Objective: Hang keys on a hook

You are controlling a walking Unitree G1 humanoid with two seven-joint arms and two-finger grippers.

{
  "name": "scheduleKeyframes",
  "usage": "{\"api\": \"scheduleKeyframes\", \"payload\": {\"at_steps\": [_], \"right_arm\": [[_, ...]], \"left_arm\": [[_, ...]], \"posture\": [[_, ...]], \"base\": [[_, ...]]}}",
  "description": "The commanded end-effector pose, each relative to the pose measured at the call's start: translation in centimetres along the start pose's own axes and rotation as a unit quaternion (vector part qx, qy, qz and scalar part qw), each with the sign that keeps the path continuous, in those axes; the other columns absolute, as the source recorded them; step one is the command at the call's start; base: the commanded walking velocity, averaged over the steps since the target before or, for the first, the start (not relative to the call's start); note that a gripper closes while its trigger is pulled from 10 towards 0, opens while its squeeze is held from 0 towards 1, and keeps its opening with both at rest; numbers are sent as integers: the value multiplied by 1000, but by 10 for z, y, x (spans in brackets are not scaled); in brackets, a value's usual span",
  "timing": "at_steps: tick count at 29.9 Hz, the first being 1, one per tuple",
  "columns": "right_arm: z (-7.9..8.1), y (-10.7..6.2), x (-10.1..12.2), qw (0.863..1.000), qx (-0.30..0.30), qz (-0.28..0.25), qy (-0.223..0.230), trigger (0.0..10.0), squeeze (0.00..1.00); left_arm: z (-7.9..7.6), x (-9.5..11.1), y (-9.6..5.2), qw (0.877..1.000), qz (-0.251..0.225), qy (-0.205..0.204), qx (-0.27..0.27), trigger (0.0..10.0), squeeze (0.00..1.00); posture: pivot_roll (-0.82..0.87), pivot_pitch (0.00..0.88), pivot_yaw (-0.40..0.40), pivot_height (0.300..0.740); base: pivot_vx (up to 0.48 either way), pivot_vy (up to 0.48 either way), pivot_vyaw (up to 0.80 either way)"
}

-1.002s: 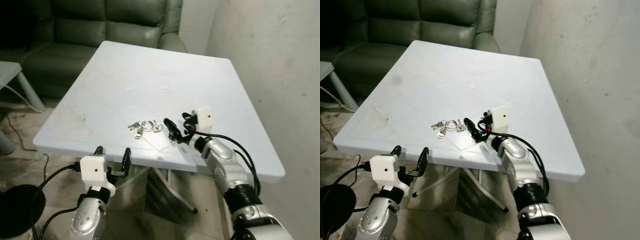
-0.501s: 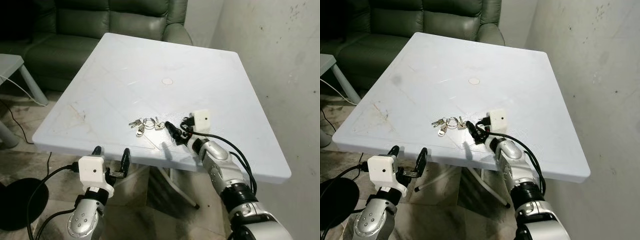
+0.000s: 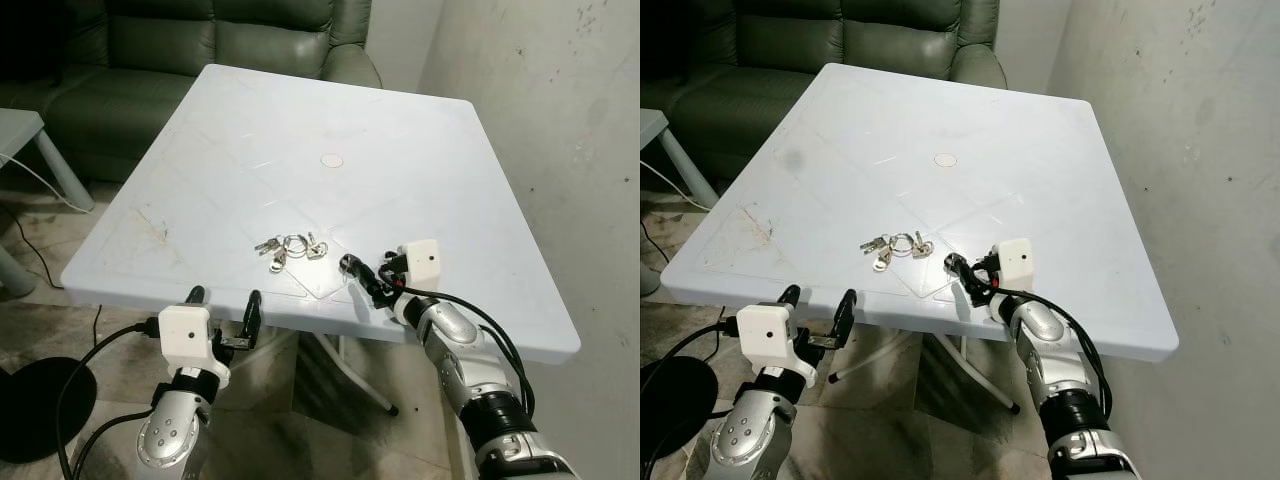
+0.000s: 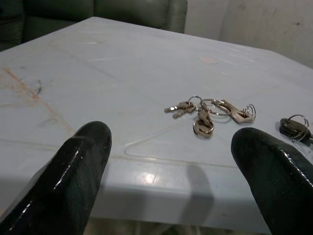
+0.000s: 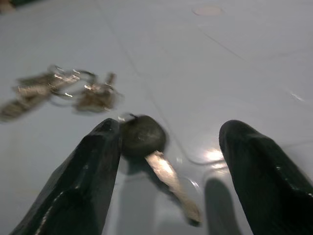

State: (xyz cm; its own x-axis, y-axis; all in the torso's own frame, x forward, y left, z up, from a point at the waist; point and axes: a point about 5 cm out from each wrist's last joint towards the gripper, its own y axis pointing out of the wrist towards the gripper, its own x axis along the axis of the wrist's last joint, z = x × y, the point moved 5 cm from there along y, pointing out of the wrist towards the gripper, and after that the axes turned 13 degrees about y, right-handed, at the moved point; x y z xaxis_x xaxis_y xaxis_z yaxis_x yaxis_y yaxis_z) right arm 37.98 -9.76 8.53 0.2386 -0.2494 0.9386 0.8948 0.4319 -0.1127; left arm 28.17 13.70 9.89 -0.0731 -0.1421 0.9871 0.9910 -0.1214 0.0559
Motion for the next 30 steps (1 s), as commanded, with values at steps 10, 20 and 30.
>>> {"api": "scheduleKeyframes", "payload": {"at_steps": [10,20,30], "right_arm": [[23,-2,13,998,60,-29,14,10000,0],[48,-5,-5,996,82,-5,16,10000,0],[50,1,-15,1000,18,12,4,10000,0]], "left_arm": [[1,-1,2,1000,3,3,4,10000,0],[0,-1,0,1000,4,2,6,10000,0],[-1,-2,-3,1000,7,-1,12,10000,0]], "posture": [[21,99,-85,740],[33,97,-91,740],[38,110,-98,740]], "base": [[0,0,0],[0,0,0],[0,0,0]]}}
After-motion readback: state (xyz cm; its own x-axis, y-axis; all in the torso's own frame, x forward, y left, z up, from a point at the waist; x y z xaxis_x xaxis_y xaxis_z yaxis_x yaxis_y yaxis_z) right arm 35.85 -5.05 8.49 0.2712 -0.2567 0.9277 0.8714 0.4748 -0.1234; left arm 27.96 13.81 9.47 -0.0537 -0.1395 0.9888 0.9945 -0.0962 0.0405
